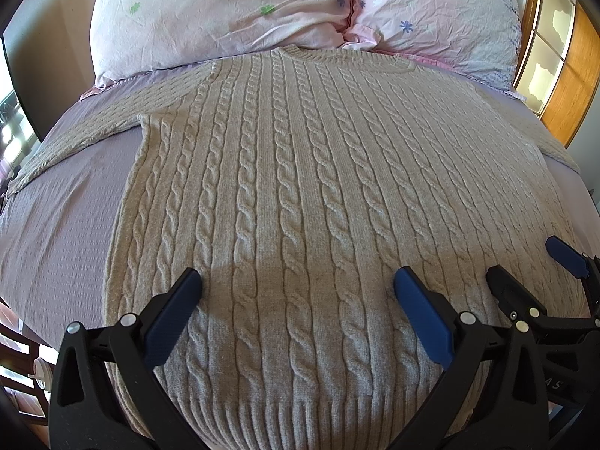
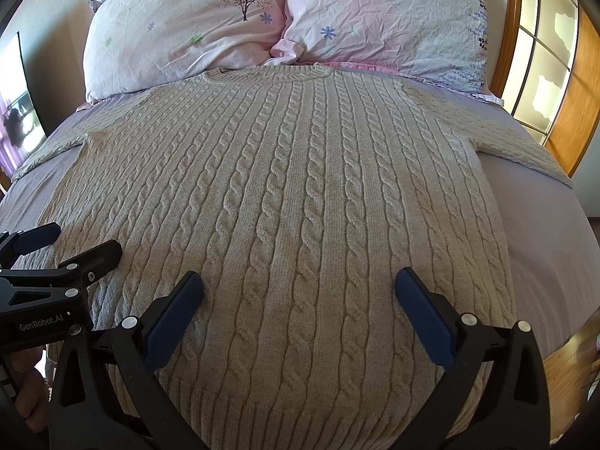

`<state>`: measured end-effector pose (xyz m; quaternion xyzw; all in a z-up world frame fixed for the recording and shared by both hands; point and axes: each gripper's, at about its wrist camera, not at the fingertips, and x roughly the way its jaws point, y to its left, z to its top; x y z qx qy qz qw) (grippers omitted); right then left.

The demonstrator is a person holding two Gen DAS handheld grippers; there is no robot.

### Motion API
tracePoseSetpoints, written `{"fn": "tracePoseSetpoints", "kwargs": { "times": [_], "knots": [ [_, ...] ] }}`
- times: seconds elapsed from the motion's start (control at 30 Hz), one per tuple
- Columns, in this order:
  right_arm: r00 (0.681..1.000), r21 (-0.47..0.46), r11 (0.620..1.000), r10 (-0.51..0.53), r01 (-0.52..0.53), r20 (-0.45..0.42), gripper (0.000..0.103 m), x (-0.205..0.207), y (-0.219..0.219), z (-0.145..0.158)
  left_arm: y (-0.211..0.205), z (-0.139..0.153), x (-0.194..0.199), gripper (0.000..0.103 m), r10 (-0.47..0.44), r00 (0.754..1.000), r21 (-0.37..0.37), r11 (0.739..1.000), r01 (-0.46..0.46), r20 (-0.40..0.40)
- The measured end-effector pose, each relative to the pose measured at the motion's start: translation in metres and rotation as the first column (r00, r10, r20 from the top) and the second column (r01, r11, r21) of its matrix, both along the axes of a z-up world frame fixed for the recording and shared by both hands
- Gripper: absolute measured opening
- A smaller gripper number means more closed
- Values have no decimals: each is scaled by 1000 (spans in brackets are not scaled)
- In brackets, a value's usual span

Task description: Fold small clothes

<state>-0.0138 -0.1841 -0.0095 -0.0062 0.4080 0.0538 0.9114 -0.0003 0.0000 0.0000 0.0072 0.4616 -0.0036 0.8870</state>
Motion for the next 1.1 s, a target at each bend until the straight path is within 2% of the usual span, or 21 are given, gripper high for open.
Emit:
{"fn": "tracePoseSetpoints", "kwargs": {
  "times": [0.8,1.1],
  "knots": [
    [1000,-1,1000,1,-1,1,102,0,-1,2,0,0,1,101,-2,1000,2,1000,2,4],
    [999,1,1000,12,-12,33,102,-4,-3,1,-1,-1,-1,101,-3,1000,4,1000,3,7]
  ]
}}
